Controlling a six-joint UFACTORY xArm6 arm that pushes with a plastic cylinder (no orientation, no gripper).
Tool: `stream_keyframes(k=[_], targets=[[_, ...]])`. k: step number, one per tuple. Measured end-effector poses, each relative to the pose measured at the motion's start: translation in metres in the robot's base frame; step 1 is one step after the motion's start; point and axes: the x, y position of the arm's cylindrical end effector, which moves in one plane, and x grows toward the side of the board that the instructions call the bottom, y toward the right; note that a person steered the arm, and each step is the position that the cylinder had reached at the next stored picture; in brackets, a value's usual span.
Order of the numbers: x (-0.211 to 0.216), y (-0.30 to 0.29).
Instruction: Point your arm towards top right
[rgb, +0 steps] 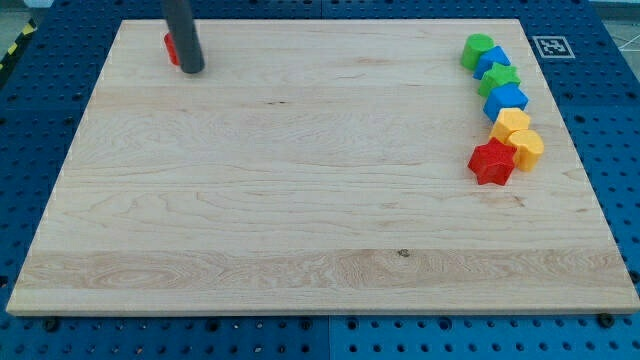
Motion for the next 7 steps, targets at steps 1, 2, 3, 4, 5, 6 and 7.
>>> stream_keyframes(k=[1, 2, 3, 4, 5, 6, 7], targets=[[-0.015, -0.017], [0.012, -0.008], [0.065, 0.010], [0.065, 0.010], [0.074, 0.024], [0.079, 0.056], [0.061, 0.091]])
